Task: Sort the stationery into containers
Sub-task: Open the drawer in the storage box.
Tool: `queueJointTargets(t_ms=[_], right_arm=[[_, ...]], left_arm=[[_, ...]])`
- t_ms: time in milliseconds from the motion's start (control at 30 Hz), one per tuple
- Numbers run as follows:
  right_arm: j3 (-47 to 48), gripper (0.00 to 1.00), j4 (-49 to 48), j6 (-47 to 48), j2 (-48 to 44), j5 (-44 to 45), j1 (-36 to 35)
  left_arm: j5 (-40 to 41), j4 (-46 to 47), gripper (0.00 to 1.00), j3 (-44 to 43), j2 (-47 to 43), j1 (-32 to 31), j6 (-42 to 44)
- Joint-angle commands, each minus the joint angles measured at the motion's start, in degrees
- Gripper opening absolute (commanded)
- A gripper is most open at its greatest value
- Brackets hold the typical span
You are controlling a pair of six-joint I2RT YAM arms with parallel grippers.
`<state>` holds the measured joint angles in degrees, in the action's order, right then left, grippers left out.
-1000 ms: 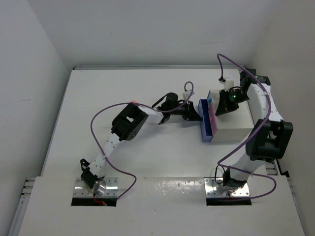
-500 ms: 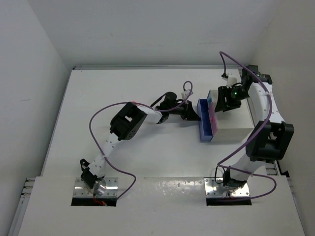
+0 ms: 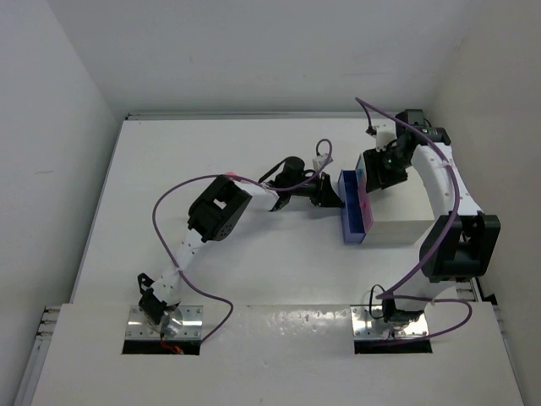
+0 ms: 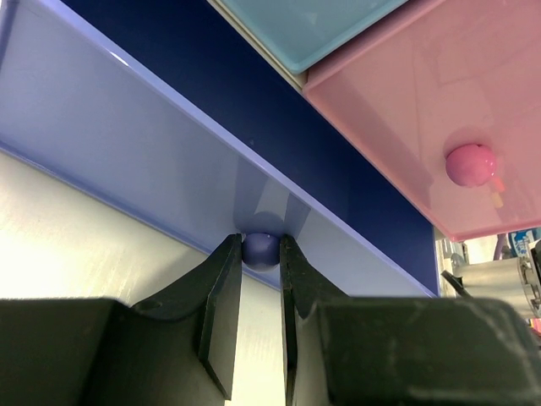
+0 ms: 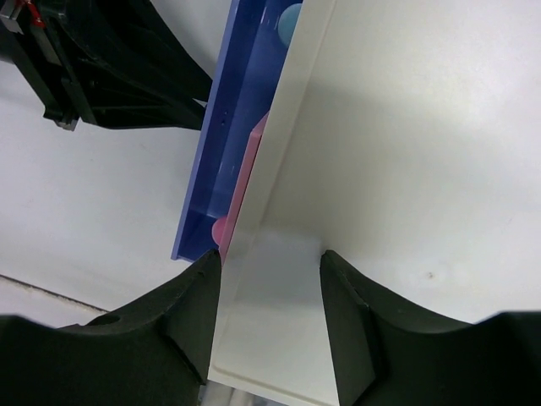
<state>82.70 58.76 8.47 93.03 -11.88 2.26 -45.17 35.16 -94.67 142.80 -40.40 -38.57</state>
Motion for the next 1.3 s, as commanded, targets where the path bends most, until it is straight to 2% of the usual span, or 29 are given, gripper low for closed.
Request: queueJointTargets(t_ms=[0, 200, 333, 433, 700, 900, 1267], right_arm=[[-0.69, 0.50, -1.11, -1.44, -1.10, 2.47, -0.59], [-1.66, 0.50, -2.25, -1.96, -1.80, 5.46, -1.73], [-1.22, 0.63, -2.25, -3.54, -2.42, 6.25, -1.73], [-1.04, 0.63, -2.42, -4.86, -2.77, 7.47, -3.39], [-5.70, 0.59, -5.67, -4.08, -4.44, 13.63, -6.74], [-5.35, 0.55, -5.68, -3.72, -3.56, 15.39, -6.92], [-4.91, 0.50, -5.76, -3.64, -3.03, 15.31, -6.92]], left_arm=[[2.19, -3.52, 0.00, 0.19, -2.88, 1.64, 3.67], [2.98, -3.96, 0.00, 1.07, -3.84, 1.73, 4.73], [2.98, -3.96, 0.00, 1.42, -3.94, 1.64, 4.73], [3.07, -3.96, 0.00, 1.42, -4.02, 1.64, 4.64], [3.42, -5.36, 0.00, 1.60, -4.72, 1.73, 5.78], [4.03, -8.17, 0.00, 2.47, -6.39, 2.69, 6.83], [5.17, -20.30, 0.00, 4.32, -11.49, 5.51, 16.06]])
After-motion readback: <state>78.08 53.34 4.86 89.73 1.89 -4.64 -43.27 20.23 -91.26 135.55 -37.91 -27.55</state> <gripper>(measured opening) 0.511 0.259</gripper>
